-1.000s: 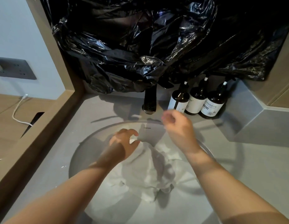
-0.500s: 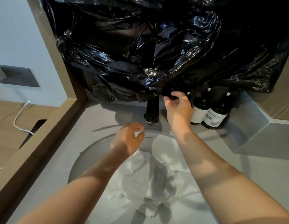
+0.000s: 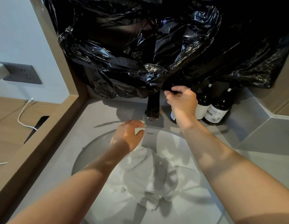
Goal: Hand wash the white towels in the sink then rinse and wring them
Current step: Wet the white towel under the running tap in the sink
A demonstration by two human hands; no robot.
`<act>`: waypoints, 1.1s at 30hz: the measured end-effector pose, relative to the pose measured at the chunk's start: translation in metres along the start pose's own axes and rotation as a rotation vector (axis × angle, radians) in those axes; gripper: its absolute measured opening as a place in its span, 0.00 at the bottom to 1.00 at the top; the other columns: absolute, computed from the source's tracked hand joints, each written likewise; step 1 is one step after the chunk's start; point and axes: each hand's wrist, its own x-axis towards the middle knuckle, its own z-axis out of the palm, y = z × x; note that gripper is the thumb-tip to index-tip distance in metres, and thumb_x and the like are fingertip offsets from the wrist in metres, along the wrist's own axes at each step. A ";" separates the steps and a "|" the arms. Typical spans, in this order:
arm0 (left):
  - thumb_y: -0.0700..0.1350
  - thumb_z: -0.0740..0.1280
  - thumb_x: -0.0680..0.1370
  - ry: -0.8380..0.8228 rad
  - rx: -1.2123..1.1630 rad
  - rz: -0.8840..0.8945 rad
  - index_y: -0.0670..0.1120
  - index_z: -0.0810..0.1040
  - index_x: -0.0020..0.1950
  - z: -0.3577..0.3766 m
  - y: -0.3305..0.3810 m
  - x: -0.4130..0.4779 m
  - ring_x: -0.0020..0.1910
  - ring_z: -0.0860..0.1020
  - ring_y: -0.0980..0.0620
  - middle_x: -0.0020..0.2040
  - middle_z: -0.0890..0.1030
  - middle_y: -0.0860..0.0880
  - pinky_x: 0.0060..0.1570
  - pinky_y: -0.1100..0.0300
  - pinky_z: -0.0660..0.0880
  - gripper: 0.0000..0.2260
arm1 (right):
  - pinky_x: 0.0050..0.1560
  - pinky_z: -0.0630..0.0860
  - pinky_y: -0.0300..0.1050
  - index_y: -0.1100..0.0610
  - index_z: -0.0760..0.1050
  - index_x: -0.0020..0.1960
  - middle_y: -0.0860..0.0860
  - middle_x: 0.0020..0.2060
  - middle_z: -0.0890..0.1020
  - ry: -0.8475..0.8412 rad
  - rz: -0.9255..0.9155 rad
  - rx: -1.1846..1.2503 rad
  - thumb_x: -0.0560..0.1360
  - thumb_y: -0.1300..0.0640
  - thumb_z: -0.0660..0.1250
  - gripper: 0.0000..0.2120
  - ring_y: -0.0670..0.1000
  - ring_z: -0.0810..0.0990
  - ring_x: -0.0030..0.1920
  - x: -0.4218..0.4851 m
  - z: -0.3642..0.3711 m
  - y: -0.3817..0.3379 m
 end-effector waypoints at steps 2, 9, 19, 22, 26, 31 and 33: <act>0.47 0.64 0.78 -0.005 0.023 0.005 0.51 0.76 0.63 0.000 -0.001 -0.001 0.59 0.75 0.49 0.60 0.77 0.49 0.59 0.56 0.72 0.13 | 0.55 0.79 0.50 0.55 0.79 0.52 0.50 0.39 0.82 -0.007 -0.012 -0.014 0.72 0.56 0.73 0.10 0.53 0.83 0.46 0.001 0.001 -0.004; 0.49 0.62 0.79 -0.035 0.084 -0.020 0.53 0.75 0.63 -0.002 -0.006 -0.003 0.59 0.75 0.48 0.61 0.76 0.49 0.59 0.56 0.72 0.13 | 0.50 0.78 0.38 0.58 0.79 0.55 0.45 0.34 0.78 -0.019 -0.118 -0.012 0.74 0.60 0.68 0.10 0.46 0.81 0.41 0.008 0.004 -0.027; 0.50 0.60 0.80 -0.109 0.191 0.003 0.53 0.72 0.66 0.020 -0.021 -0.006 0.63 0.70 0.50 0.64 0.73 0.51 0.63 0.58 0.67 0.14 | 0.47 0.69 0.37 0.58 0.73 0.59 0.47 0.40 0.74 -0.187 -0.074 -0.134 0.76 0.62 0.65 0.11 0.44 0.73 0.39 -0.052 -0.008 0.058; 0.52 0.60 0.80 -0.185 0.271 0.033 0.53 0.67 0.71 0.037 -0.035 -0.008 0.67 0.67 0.50 0.69 0.70 0.51 0.67 0.59 0.64 0.19 | 0.60 0.71 0.46 0.53 0.71 0.66 0.51 0.57 0.76 -0.507 0.041 -0.555 0.76 0.55 0.65 0.18 0.54 0.74 0.58 -0.077 -0.011 0.102; 0.57 0.58 0.80 -0.363 0.442 0.113 0.54 0.56 0.77 0.064 -0.054 -0.025 0.76 0.57 0.50 0.77 0.56 0.51 0.73 0.55 0.57 0.26 | 0.69 0.64 0.52 0.45 0.51 0.76 0.48 0.74 0.62 -0.901 0.065 -0.912 0.76 0.44 0.62 0.33 0.55 0.62 0.72 -0.115 -0.011 0.138; 0.61 0.48 0.79 -0.416 0.661 0.185 0.53 0.53 0.77 0.082 -0.082 -0.046 0.76 0.56 0.49 0.77 0.57 0.51 0.70 0.51 0.57 0.28 | 0.73 0.55 0.55 0.41 0.45 0.77 0.46 0.78 0.50 -0.914 0.055 -0.952 0.80 0.48 0.58 0.31 0.54 0.49 0.77 -0.133 -0.010 0.154; 0.57 0.54 0.81 -0.406 0.641 0.199 0.53 0.53 0.77 0.084 -0.087 -0.047 0.76 0.54 0.49 0.78 0.56 0.51 0.70 0.51 0.56 0.26 | 0.74 0.53 0.56 0.40 0.46 0.77 0.46 0.78 0.48 -0.933 0.079 -0.946 0.80 0.49 0.58 0.31 0.54 0.46 0.77 -0.133 -0.007 0.156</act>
